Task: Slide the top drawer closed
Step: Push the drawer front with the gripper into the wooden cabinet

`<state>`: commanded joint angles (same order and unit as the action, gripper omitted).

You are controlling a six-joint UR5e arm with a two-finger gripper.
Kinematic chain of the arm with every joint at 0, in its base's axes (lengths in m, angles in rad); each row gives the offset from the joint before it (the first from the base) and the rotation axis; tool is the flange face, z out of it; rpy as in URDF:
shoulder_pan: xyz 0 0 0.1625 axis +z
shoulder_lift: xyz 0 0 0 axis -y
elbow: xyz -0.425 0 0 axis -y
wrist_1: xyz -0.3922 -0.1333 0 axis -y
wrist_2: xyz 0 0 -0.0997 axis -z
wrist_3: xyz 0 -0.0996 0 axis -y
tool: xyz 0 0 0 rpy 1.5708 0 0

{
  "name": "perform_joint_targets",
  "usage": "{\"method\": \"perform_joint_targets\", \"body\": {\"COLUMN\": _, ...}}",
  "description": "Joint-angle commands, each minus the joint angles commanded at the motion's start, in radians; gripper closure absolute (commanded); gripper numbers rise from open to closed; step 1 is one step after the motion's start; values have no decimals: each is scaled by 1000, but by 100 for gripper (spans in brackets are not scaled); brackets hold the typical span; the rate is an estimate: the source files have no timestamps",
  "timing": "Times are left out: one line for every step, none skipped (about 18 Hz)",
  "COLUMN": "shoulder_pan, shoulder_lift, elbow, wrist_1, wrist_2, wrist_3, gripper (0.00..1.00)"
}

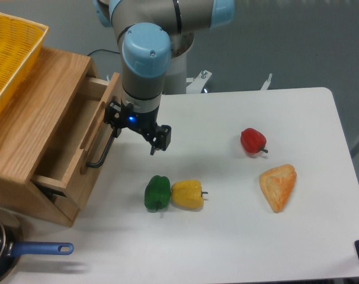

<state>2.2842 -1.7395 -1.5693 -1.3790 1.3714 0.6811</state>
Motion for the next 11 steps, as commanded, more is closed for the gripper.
{"method": "perform_joint_targets", "body": {"shoulder_pan": -6, "shoulder_lift": 0, "elbow": 0, "wrist_1": 0, "wrist_2": 0, "wrist_3": 0, "gripper": 0}}
{"method": "perform_joint_targets", "body": {"shoulder_pan": -8, "shoulder_lift": 0, "elbow": 0, "wrist_1": 0, "wrist_2": 0, "wrist_3": 0, "gripper": 0}}
{"method": "perform_joint_targets", "body": {"shoulder_pan": -14, "shoulder_lift": 0, "elbow": 0, "wrist_1": 0, "wrist_2": 0, "wrist_3": 0, "gripper": 0}}
{"method": "perform_joint_targets", "body": {"shoulder_pan": -17, "shoulder_lift": 0, "elbow": 0, "wrist_1": 0, "wrist_2": 0, "wrist_3": 0, "gripper": 0}}
{"method": "perform_joint_targets", "body": {"shoulder_pan": -23, "shoulder_lift": 2, "elbow": 0, "wrist_1": 0, "wrist_2": 0, "wrist_3": 0, "gripper": 0}}
{"method": "perform_joint_targets", "body": {"shoulder_pan": -31, "shoulder_lift": 2, "elbow": 2, "wrist_1": 0, "wrist_2": 0, "wrist_3": -2, "gripper": 0}}
{"method": "perform_joint_targets", "body": {"shoulder_pan": -37, "shoulder_lift": 2, "elbow": 2, "wrist_1": 0, "wrist_2": 0, "wrist_3": 0, "gripper": 0}}
{"method": "perform_joint_targets", "body": {"shoulder_pan": -38, "shoulder_lift": 3, "elbow": 3, "wrist_1": 0, "wrist_2": 0, "wrist_3": -2, "gripper": 0}}
{"method": "perform_joint_targets", "body": {"shoulder_pan": -41, "shoulder_lift": 11, "elbow": 2, "wrist_1": 0, "wrist_2": 0, "wrist_3": -2, "gripper": 0}}
{"method": "perform_joint_targets", "body": {"shoulder_pan": -46, "shoulder_lift": 14, "elbow": 2, "wrist_1": 0, "wrist_2": 0, "wrist_3": -2, "gripper": 0}}
{"method": "perform_joint_targets", "body": {"shoulder_pan": -49, "shoulder_lift": 14, "elbow": 2, "wrist_1": 0, "wrist_2": 0, "wrist_3": -2, "gripper": 0}}
